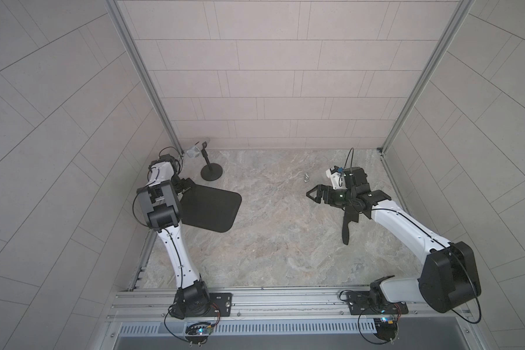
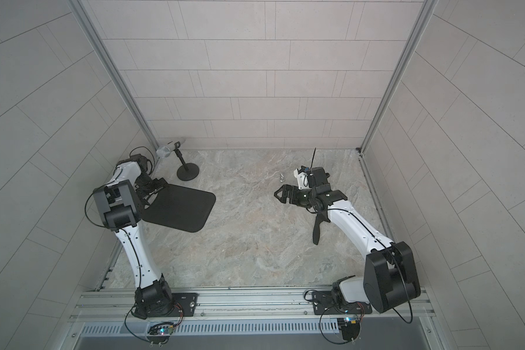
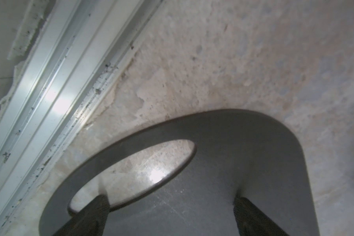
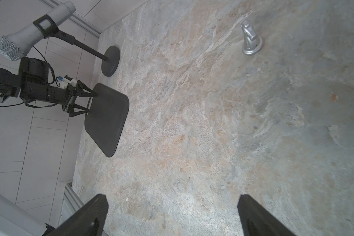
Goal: Align the knife with the edge of the cutting board
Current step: Adjust the work surface at the center of the board.
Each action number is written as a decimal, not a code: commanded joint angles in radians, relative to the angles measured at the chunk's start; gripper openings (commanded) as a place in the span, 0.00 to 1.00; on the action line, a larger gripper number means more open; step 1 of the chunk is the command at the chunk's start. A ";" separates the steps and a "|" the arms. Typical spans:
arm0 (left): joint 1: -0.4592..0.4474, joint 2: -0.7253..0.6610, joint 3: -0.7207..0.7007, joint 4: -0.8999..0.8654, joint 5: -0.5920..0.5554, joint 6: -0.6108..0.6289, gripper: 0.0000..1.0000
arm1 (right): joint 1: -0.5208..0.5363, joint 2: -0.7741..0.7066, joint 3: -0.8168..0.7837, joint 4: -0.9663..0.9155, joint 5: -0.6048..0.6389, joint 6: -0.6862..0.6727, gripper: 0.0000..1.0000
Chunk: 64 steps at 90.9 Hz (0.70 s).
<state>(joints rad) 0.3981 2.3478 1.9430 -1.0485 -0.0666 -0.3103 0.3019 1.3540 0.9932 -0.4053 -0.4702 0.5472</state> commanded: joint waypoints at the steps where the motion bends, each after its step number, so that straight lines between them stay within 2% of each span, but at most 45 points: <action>1: -0.009 0.052 -0.078 -0.112 0.072 -0.027 1.00 | 0.006 -0.012 -0.001 -0.014 -0.008 -0.006 1.00; 64: -0.057 -0.036 -0.189 -0.093 -0.028 -0.029 1.00 | 0.042 0.052 -0.043 0.066 -0.057 -0.021 1.00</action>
<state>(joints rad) 0.3523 2.2787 1.8214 -1.0473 -0.0795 -0.3264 0.3367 1.3937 0.9489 -0.3656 -0.5125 0.5392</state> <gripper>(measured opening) 0.999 0.998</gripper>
